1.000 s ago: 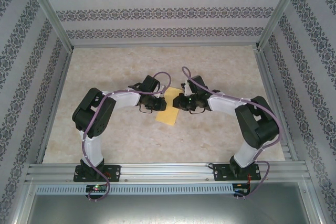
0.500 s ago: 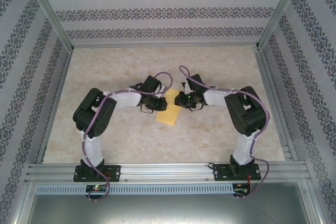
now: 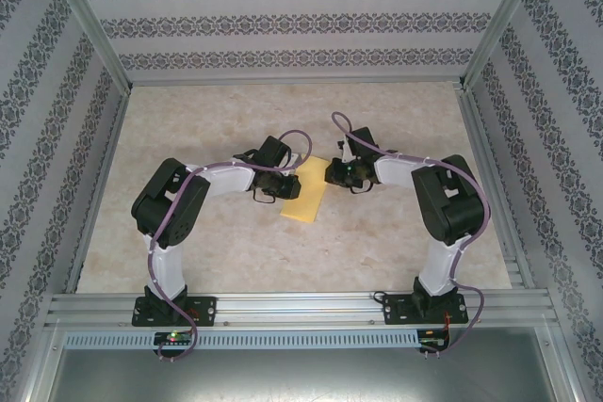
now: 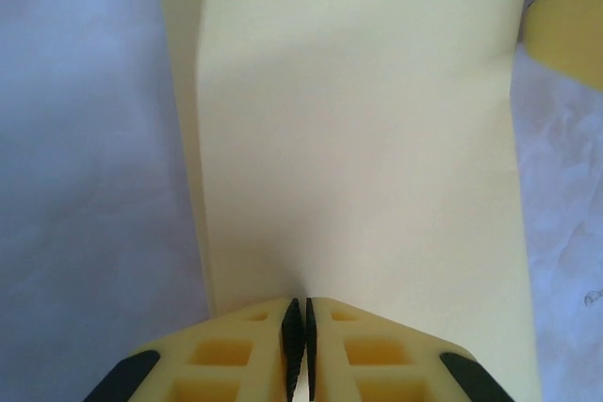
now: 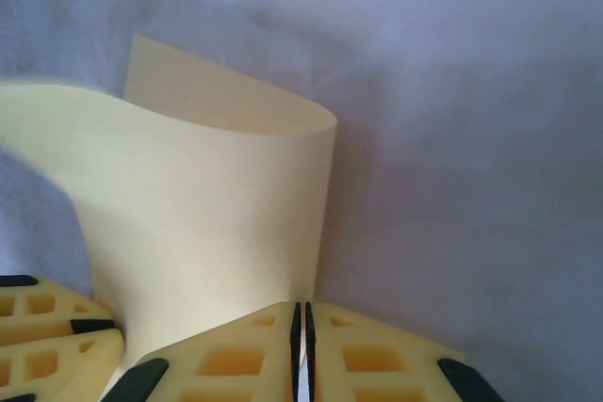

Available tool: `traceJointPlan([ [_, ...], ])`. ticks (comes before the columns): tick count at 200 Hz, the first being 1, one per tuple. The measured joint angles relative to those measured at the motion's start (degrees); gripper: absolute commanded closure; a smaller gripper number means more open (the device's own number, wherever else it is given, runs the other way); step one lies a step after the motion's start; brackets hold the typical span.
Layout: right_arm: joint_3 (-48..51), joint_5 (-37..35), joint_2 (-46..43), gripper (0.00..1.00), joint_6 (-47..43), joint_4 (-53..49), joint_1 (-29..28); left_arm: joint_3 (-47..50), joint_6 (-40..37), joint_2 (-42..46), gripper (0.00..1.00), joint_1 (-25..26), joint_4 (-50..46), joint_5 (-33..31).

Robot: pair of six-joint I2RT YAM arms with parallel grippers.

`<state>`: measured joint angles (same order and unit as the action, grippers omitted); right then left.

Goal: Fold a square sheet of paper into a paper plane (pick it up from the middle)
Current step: Fold the square sheet of paper in half at the center of the table.

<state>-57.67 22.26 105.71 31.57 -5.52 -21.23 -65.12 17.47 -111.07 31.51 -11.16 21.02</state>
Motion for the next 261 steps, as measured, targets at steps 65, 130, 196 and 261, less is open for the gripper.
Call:
traceJointPlan([
  [65,-4.6,2.9,0.9,0.88,3.0,2.7,-2.2,0.0,-0.8,0.0,0.83,0.0,0.0,-0.3],
  [130,-6.3,3.7,7.6,0.88,3.0,4.0,-1.0,0.0,-1.1,0.0,0.83,0.0,0.0,-0.3],
  [196,-5.7,3.6,7.7,0.9,3.0,5.9,3.3,0.1,-2.2,0.0,0.83,0.0,0.0,-0.4],
  [261,-6.1,5.4,8.8,0.9,3.0,6.6,5.1,0.1,-2.5,0.0,0.83,0.3,0.0,-0.8],
])
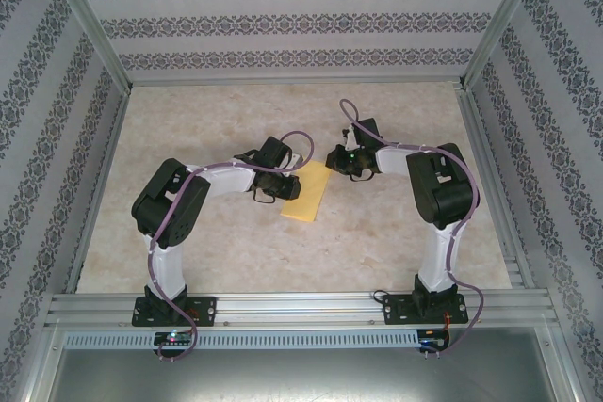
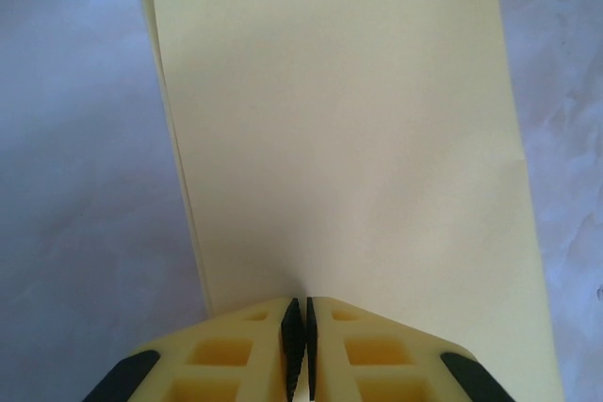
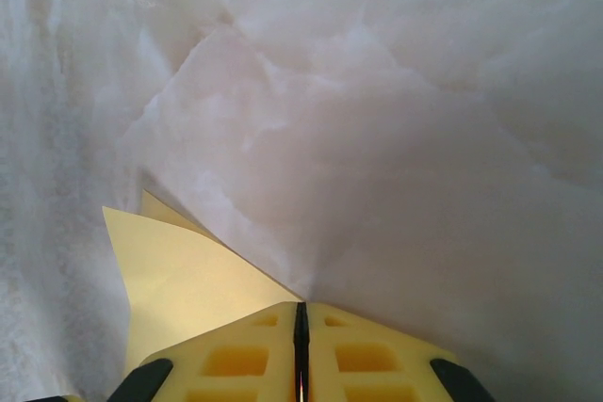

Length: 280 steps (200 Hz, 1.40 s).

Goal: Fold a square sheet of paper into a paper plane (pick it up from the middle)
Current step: Fold the square sheet of paper in half at the center of the table.

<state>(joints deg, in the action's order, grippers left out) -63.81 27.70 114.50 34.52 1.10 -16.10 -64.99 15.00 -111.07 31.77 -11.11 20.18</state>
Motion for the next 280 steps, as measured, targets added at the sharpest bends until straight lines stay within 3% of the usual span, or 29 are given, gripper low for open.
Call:
traceJointPlan([
  [75,3.7,0.3,-5.7,0.9,1.5,1.1,0.2,0.0,-0.1,0.0,0.83,0.0,0.0,-0.1],
  [107,8.9,1.5,-10.6,0.9,5.1,4.8,-3.8,0.0,0.0,0.0,0.83,0.0,0.0,-0.1],
  [151,11.9,1.9,-10.7,0.9,7.6,5.6,-8.9,-0.2,-0.1,-0.1,0.83,0.0,0.0,-0.1],
  [280,15.7,0.3,-11.4,0.9,2.7,2.8,-6.8,0.0,-0.1,0.0,0.83,0.0,0.0,-0.2],
])
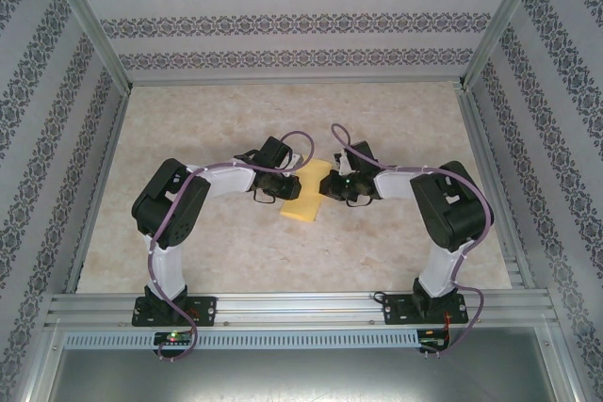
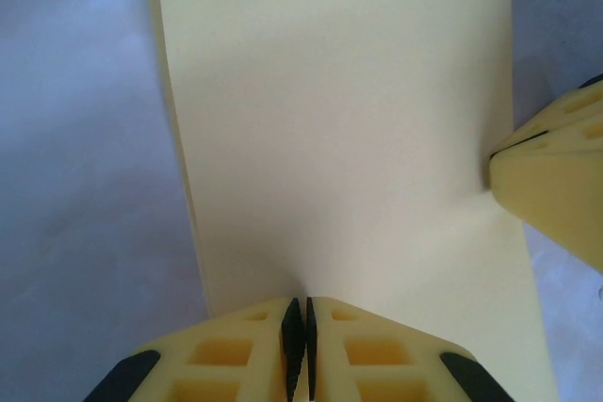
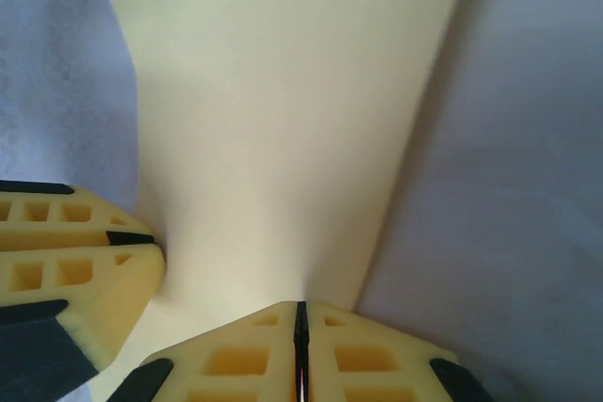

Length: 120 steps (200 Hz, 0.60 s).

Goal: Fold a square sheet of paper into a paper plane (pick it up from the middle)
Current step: Fold the square sheet of paper in half at the center of the table.

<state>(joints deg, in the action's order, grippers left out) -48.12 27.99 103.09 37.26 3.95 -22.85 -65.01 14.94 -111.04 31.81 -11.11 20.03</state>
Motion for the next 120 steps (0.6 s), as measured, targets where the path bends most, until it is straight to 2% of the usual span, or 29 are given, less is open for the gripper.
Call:
traceJointPlan([
  [30,1.8,-0.7,-2.9,0.9,-0.1,-1.6,1.1,0.0,0.0,0.0,0.83,0.0,0.0,0.0],
  [58,2.2,-0.2,-4.2,0.9,1.1,-0.5,-1.3,0.0,0.0,0.0,0.83,0.0,0.0,0.0],
  [92,2.1,1.0,-3.4,0.9,3.2,2.1,-5.0,-0.1,0.0,0.0,0.83,0.0,0.0,0.0],
  [120,2.1,2.1,-0.2,0.9,3.7,3.2,-5.8,-0.1,0.0,0.0,0.83,0.0,-0.1,0.0],
])
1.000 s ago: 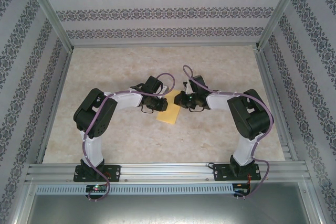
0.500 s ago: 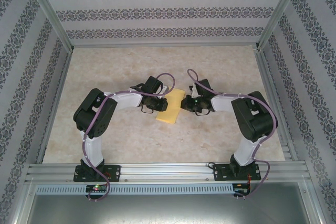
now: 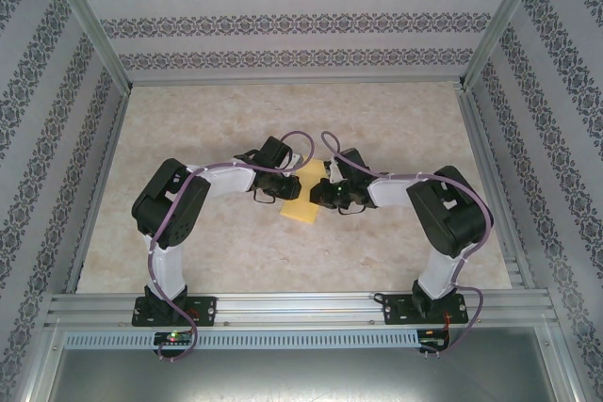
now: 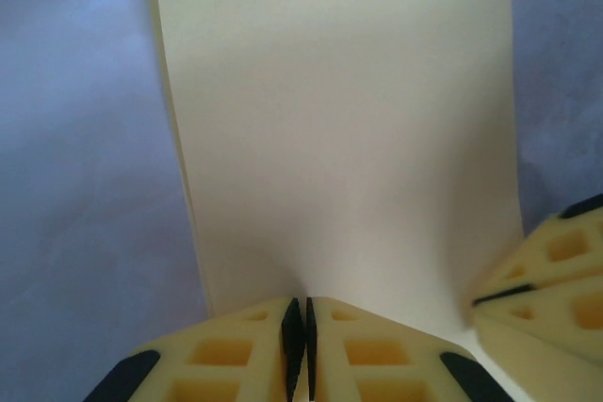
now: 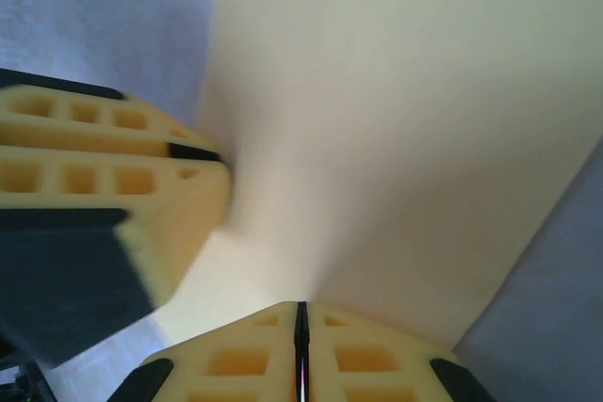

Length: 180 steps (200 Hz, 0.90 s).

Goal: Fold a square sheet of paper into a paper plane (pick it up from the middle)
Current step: Fold the square sheet of paper in half at the center of the table.

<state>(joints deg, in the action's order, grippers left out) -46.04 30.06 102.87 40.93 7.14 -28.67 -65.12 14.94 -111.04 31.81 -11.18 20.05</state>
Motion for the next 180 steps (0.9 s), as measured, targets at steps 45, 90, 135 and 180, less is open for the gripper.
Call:
traceJointPlan([
  [45,-0.1,0.8,0.4,0.9,-0.6,0.2,0.0,0.0,0.0,0.0,0.83,0.0,0.0,-0.1],
  [90,1.2,0.9,-1.0,0.9,-2.2,-1.0,-0.1,-0.1,-0.5,0.0,0.83,0.0,-0.2,-0.2],
  [135,2.7,0.9,-3.5,0.91,-4.8,-4.2,-0.9,-0.8,-1.0,-0.3,0.83,0.0,-1.1,-0.2],
  [180,5.4,0.7,-6.9,0.91,-5.0,-7.1,-0.9,-1.6,-1.1,-0.6,0.83,0.0,-2.2,-0.2],
])
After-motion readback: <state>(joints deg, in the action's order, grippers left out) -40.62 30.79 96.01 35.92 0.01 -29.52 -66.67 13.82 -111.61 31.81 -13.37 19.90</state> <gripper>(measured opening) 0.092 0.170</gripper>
